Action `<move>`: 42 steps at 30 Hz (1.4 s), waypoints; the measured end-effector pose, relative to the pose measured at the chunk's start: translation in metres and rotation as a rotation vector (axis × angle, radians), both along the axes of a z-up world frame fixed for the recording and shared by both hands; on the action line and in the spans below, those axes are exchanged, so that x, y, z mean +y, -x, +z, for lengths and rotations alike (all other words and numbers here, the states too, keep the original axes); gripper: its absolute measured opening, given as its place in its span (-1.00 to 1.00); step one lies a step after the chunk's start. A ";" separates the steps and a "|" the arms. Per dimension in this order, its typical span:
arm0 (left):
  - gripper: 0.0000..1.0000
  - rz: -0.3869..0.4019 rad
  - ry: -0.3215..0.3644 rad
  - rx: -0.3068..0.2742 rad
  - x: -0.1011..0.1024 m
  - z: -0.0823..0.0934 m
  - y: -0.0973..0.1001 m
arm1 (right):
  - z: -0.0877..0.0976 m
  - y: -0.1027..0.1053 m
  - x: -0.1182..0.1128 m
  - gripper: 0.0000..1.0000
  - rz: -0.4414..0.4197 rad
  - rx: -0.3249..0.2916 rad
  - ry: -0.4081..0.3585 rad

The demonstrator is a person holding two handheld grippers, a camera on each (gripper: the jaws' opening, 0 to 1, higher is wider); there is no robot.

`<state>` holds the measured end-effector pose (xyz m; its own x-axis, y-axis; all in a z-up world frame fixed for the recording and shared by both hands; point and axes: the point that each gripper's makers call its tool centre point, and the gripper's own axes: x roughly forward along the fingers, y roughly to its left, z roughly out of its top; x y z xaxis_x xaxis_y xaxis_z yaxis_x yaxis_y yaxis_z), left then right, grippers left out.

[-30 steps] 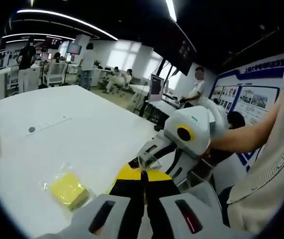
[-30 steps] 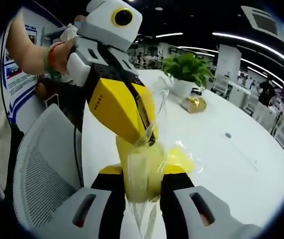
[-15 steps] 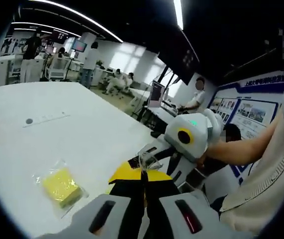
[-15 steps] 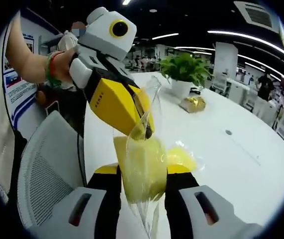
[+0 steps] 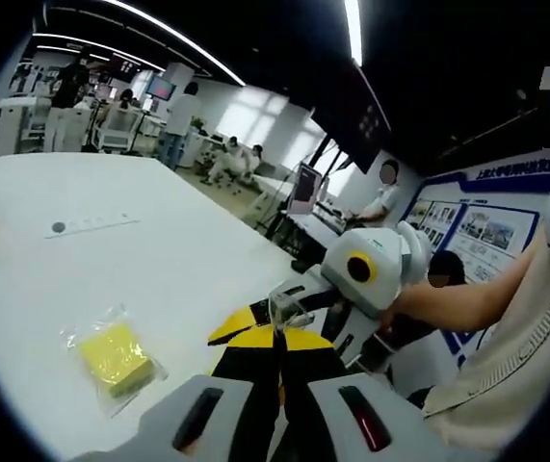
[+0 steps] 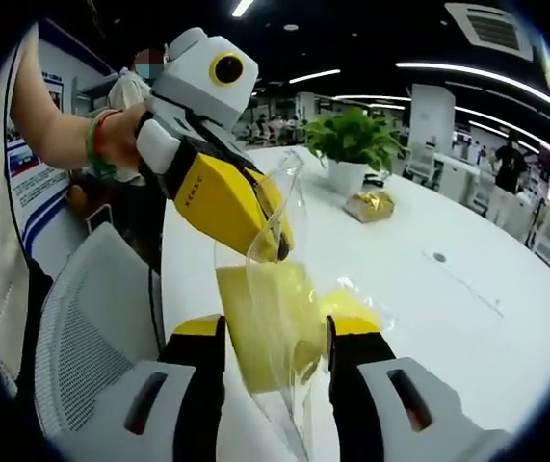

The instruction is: Compare the silicone blocks by pressing each to a similar depth, holding the contact briefly, and releasing to observe deformation and rebound differences across the visible hardness samples.

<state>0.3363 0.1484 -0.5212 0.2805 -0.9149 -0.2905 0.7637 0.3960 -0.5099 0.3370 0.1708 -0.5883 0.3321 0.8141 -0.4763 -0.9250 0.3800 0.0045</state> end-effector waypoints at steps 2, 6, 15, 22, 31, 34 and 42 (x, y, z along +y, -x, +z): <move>-1.00 -0.001 0.001 0.003 0.000 0.000 0.001 | 0.004 -0.001 -0.002 -0.10 -0.014 -0.013 -0.017; -1.00 0.012 0.014 0.015 0.000 0.000 0.000 | 0.005 -0.003 -0.008 -0.02 -0.050 -0.001 -0.030; -1.00 0.032 0.025 0.032 -0.004 -0.004 -0.001 | 0.012 0.003 -0.038 0.30 -0.189 0.015 -0.121; -1.00 0.071 0.057 0.098 -0.012 -0.015 -0.004 | 0.006 0.018 -0.088 0.35 -0.337 0.055 -0.144; -1.00 0.162 0.106 0.165 -0.044 -0.036 -0.029 | 0.006 0.043 -0.152 0.25 -0.516 0.010 -0.176; -1.00 0.168 0.096 0.154 -0.064 -0.043 -0.037 | 0.004 0.047 -0.172 0.21 -0.572 0.015 -0.170; -1.00 0.197 0.129 0.257 -0.111 -0.075 -0.060 | -0.003 0.056 -0.203 0.19 -0.637 0.045 -0.168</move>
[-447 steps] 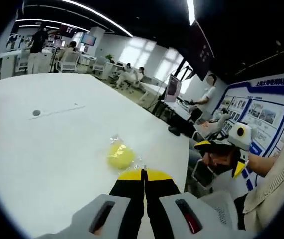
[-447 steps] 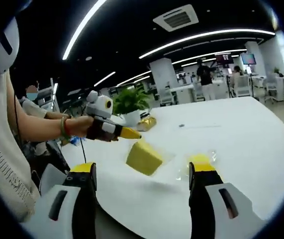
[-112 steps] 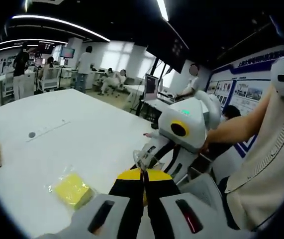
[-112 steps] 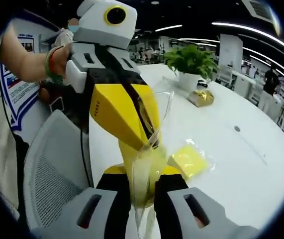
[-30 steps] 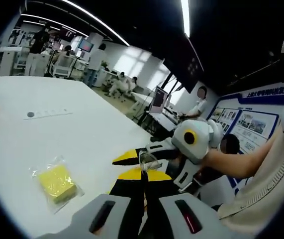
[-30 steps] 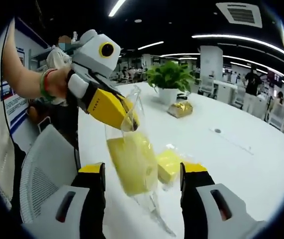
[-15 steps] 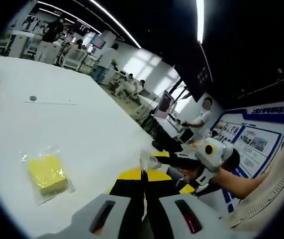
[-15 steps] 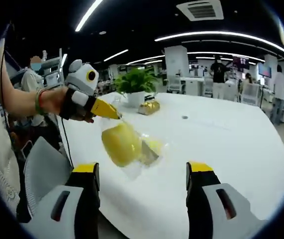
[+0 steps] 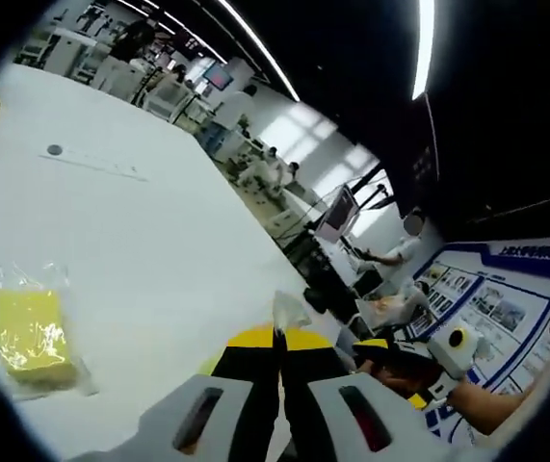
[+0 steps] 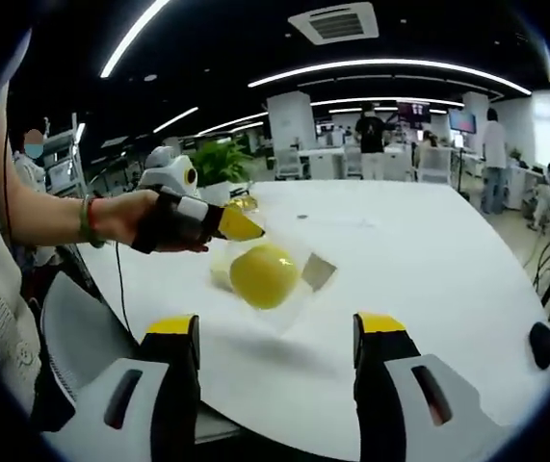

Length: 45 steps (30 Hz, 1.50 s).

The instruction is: Compare the silicone blocks by pressing each to a similar depth, holding the contact briefly, and releasing to observe deformation and rebound differences across the visible hardness samples.

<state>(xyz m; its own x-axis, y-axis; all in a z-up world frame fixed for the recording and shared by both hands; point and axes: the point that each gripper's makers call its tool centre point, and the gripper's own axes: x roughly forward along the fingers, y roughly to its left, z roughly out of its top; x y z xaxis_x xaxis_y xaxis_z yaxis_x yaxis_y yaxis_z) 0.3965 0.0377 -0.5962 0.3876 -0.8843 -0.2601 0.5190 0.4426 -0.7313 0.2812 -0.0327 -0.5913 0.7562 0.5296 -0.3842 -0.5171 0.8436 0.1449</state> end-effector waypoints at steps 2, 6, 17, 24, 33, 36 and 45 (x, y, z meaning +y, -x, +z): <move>-1.00 0.022 0.008 0.047 -0.008 -0.012 -0.007 | -0.001 0.000 -0.005 0.19 -0.009 0.005 0.001; -1.00 0.087 0.021 0.111 -0.012 -0.028 -0.026 | -0.003 -0.001 -0.012 0.17 -0.016 0.009 0.005; -1.00 0.244 -0.007 0.208 0.000 -0.073 -0.084 | -0.009 -0.014 -0.018 0.13 -0.025 0.021 -0.018; -1.00 0.311 -0.010 0.255 0.007 -0.102 -0.107 | -0.009 -0.018 -0.028 0.12 -0.053 0.032 -0.030; -1.00 0.313 -0.171 0.244 0.018 -0.132 -0.118 | -0.017 -0.028 -0.020 0.08 -0.033 0.053 -0.032; -1.00 0.319 -0.140 0.257 0.018 -0.132 -0.121 | -0.018 -0.030 -0.013 0.02 -0.006 0.055 -0.031; -0.68 0.274 -0.203 0.196 0.021 -0.126 -0.121 | -0.014 -0.032 -0.007 0.03 0.005 0.046 -0.045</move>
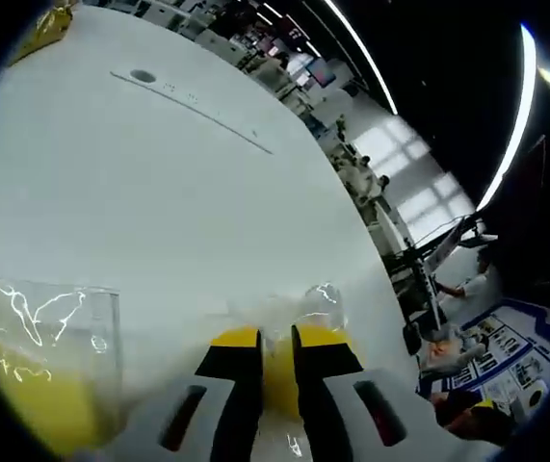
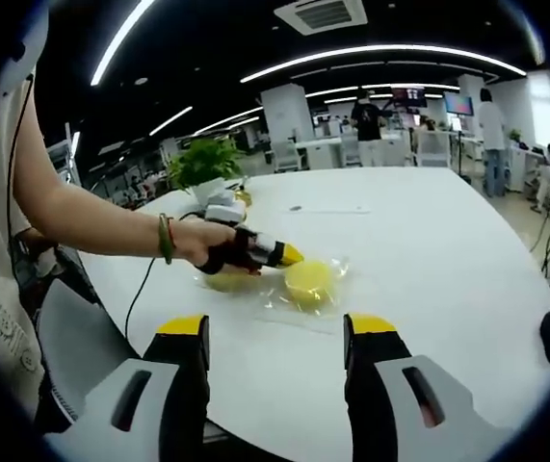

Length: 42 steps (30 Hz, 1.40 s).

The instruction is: Compare the silicone blocks by pressing each to a similar depth, holding the contact briefly, and releasing to observe deformation and rebound differences across the visible hardness samples.

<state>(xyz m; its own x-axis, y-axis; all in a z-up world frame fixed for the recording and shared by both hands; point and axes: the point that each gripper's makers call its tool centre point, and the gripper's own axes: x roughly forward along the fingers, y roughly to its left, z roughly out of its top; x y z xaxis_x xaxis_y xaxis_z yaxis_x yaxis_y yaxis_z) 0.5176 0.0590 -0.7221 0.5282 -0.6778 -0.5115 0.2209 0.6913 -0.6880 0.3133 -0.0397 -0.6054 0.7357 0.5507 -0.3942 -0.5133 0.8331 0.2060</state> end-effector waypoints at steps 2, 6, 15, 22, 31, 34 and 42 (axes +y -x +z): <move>-0.58 -0.015 -0.029 -0.024 0.003 0.006 0.004 | 0.000 0.001 0.001 0.03 0.001 0.000 0.001; -0.37 -0.057 -0.104 -0.092 0.011 0.022 0.017 | 0.000 0.005 0.007 0.03 0.011 0.002 0.005; -0.26 -0.167 -0.224 -0.290 0.030 0.072 0.066 | 0.019 0.012 0.030 0.03 0.036 -0.047 -0.015; -0.17 -0.250 -0.299 -0.445 0.063 0.113 0.114 | 0.033 0.016 0.047 0.05 0.071 -0.070 0.034; -0.04 -0.344 -0.317 -0.544 0.121 0.145 0.185 | 0.057 0.025 0.076 0.16 0.060 -0.096 0.029; 0.07 -0.361 -0.352 -0.568 0.139 0.149 0.206 | 0.062 0.028 0.086 0.18 0.062 -0.108 0.023; 0.33 -0.241 -0.339 -0.568 0.177 0.162 0.225 | 0.063 0.039 0.102 0.25 0.111 -0.091 0.035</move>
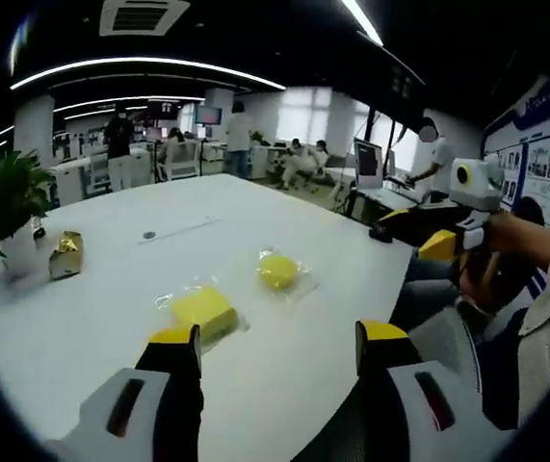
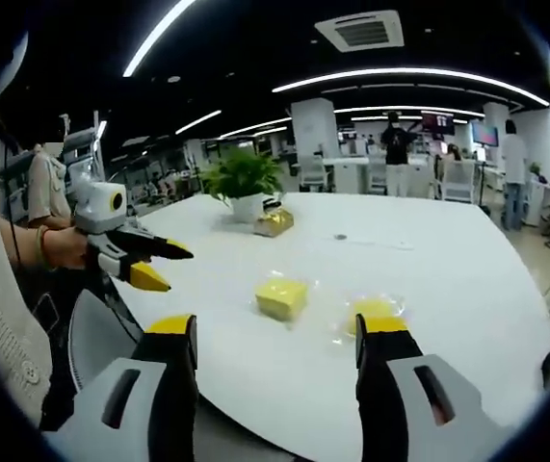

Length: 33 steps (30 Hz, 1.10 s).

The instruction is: Compare the silicone blocks by pressing each to a similar depth, holding the contact briefly, and releasing to observe deformation and rebound differences across the visible hardness samples.

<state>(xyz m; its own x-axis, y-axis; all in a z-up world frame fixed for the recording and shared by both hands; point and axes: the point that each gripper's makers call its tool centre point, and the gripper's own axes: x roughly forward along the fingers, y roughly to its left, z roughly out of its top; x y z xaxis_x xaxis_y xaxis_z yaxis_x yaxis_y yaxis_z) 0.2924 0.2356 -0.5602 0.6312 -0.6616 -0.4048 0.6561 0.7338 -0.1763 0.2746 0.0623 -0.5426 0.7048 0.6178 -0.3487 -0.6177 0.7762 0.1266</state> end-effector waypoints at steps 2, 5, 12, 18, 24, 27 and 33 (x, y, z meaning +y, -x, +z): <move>0.35 0.005 0.001 -0.009 0.000 0.002 0.003 | -0.001 0.001 -0.001 0.25 0.011 0.010 0.009; 0.39 0.025 -0.007 -0.012 0.000 0.002 0.005 | 0.000 -0.001 -0.005 0.25 0.027 0.008 0.012; 0.42 0.081 -0.013 -0.016 0.001 0.005 0.009 | 0.001 -0.006 -0.014 0.25 0.030 0.010 0.015; 0.42 0.116 -0.024 -0.034 -0.003 0.010 0.005 | 0.006 -0.005 -0.021 0.19 0.046 -0.020 0.000; 0.46 0.123 -0.131 -0.066 0.001 0.002 0.003 | -0.004 -0.003 -0.021 0.21 0.085 0.012 -0.009; 0.44 0.128 -0.118 -0.057 0.004 0.004 0.005 | -0.008 -0.004 -0.022 0.21 0.082 0.034 -0.002; 0.45 0.104 -0.104 -0.069 0.010 0.014 0.004 | -0.006 -0.002 -0.009 0.23 0.068 0.034 -0.002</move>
